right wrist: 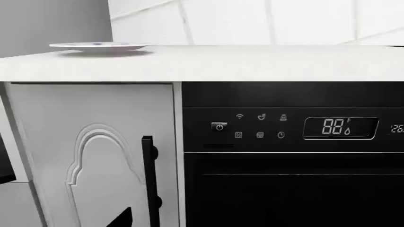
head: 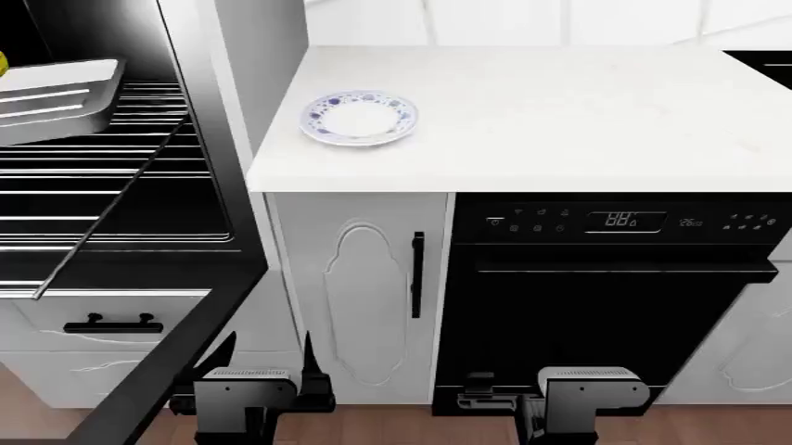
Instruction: Pick the corn from the top rack in the oven and place it on the plate on the counter.
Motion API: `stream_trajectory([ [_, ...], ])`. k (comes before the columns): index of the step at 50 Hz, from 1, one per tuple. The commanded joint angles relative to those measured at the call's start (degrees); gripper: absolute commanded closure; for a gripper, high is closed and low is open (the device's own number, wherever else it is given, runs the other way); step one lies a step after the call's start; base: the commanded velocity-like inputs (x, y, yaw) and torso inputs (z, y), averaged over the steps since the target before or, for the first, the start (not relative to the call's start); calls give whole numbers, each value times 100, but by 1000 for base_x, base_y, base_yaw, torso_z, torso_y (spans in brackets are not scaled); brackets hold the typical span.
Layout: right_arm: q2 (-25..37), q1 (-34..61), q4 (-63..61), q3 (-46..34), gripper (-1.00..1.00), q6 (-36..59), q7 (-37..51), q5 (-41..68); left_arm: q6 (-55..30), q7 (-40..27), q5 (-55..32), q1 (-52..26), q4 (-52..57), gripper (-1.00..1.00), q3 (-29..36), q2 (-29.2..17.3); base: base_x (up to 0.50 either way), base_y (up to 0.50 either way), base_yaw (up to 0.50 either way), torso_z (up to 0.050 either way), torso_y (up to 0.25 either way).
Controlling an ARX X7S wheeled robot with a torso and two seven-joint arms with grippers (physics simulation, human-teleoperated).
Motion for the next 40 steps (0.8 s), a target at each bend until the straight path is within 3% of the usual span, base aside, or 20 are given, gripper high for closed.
stream_trajectory([
  [1, 81, 10, -21, -93, -100, 47, 157, 88, 42, -110, -52, 19, 14, -100, 113, -99, 0, 0, 0, 0, 0],
  [14, 269, -30, -411, -266, -100, 360, 497, 383, -99, -322, -225, 73, 441, -100, 354, -309, 0, 0, 0, 0, 0],
  [23, 449, 268, -2478, -204, -100, 1918, 699, 790, -1482, -481, -478, -268, 2537, -100, 318, -466, 0, 0, 0, 0, 0],
  [28, 598, 922, -3974, 35, -100, 3160, 883, 1212, -2811, -686, -832, -965, 4046, -100, 87, -522, 0, 0, 0, 0, 0],
  [38, 832, 2443, -5960, 650, -100, 5148, 1312, 2147, -4246, -988, -1368, -1765, 5374, -100, -165, -554, 0, 0, 0, 0, 0],
  [40, 1324, 2610, -5997, 543, -100, 4963, 1904, 2773, -4556, -1055, -1521, -1967, 5649, -100, -291, -563, 0, 0, 0, 0, 0],
])
